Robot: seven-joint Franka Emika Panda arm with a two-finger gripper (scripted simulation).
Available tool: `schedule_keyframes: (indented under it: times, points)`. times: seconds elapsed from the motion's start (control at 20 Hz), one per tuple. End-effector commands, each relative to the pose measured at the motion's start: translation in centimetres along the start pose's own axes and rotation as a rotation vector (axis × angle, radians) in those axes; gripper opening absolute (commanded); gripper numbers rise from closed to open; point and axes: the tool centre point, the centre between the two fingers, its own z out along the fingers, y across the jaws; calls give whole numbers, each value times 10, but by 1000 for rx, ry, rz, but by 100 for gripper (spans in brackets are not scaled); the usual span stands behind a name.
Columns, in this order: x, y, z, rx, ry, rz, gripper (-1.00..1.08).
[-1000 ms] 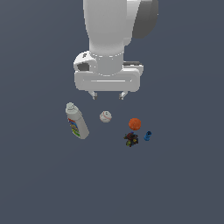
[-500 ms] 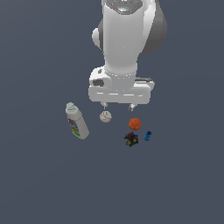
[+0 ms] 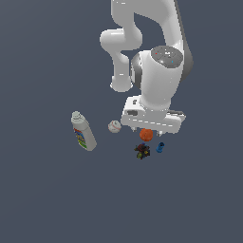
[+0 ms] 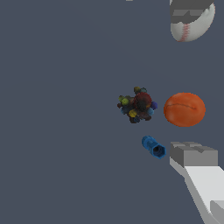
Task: Pick up a designated object from a clutter of objects.
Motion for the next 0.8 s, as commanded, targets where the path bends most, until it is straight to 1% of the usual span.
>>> schedule_keyframes:
  times: [0.0, 0.15, 0.35, 0.55, 0.75]
  points:
    - [-5, -20, 22, -1, -3, 33, 100]
    - [-12, -41, 46, -3, -6, 70, 100]
    - [-21, -63, 73, -6, -9, 110, 100]
    - [-30, -79, 93, -9, -11, 139, 100]
    - [-36, -88, 106, -11, -12, 158, 100]
